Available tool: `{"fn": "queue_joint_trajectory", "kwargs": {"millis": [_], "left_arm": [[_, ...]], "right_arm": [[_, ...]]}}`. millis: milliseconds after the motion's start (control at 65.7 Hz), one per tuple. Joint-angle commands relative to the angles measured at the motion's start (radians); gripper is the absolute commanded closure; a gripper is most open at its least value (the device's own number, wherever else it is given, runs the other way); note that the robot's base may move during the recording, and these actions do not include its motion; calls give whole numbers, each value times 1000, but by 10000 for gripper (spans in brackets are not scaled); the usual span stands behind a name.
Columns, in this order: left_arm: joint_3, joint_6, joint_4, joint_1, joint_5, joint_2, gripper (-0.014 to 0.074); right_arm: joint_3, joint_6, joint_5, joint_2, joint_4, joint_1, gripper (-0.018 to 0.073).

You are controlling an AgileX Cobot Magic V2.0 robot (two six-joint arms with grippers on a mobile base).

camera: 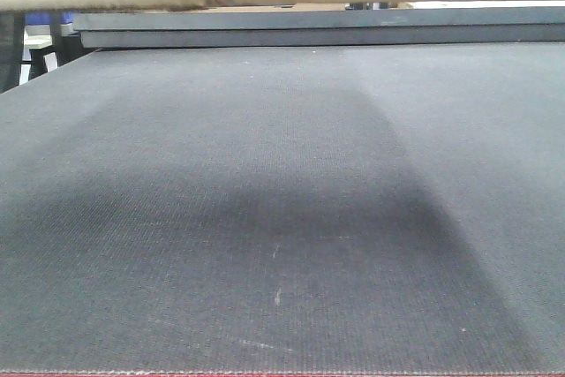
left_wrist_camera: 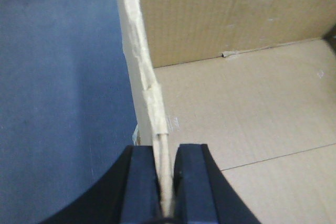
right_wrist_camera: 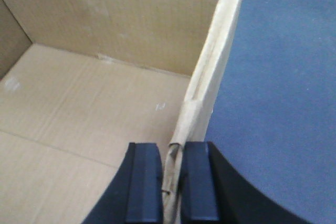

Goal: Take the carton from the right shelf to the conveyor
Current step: 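Lower the carton onto the grey conveyor belt and open both grippers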

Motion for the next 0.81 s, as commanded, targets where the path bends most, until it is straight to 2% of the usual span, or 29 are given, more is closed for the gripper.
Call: {"fn": "queue_joint_trajectory", "kwargs": {"millis": [0, 152, 335, 487, 594, 685, 761, 792], "left_arm": [[-3, 1, -1, 12, -72, 10, 610], [53, -1, -3, 56, -110, 75, 610], [188, -6, -12, 82, -234, 139, 610], [268, -18, -16, 106, -340, 166, 610], [282, -18, -16, 113, -361, 185, 610], [282, -18, -7, 113, -361, 204, 564], [282, -18, -7, 113, -361, 213, 444], [282, -18, -7, 113, -361, 213, 367]], "right_arm": [[-1, -20, -18, 15, -4, -16, 631], [-1, -20, 5, 110, -4, -84, 631], [-1, -20, -34, 249, -4, -155, 631], [-1, -20, -69, 361, -4, -170, 631], [-1, -20, -76, 410, -6, -170, 615], [-1, -20, -76, 438, -6, -170, 510], [-1, -20, -76, 446, -6, -170, 321], [-1, -20, -76, 446, -6, -170, 267]]}}
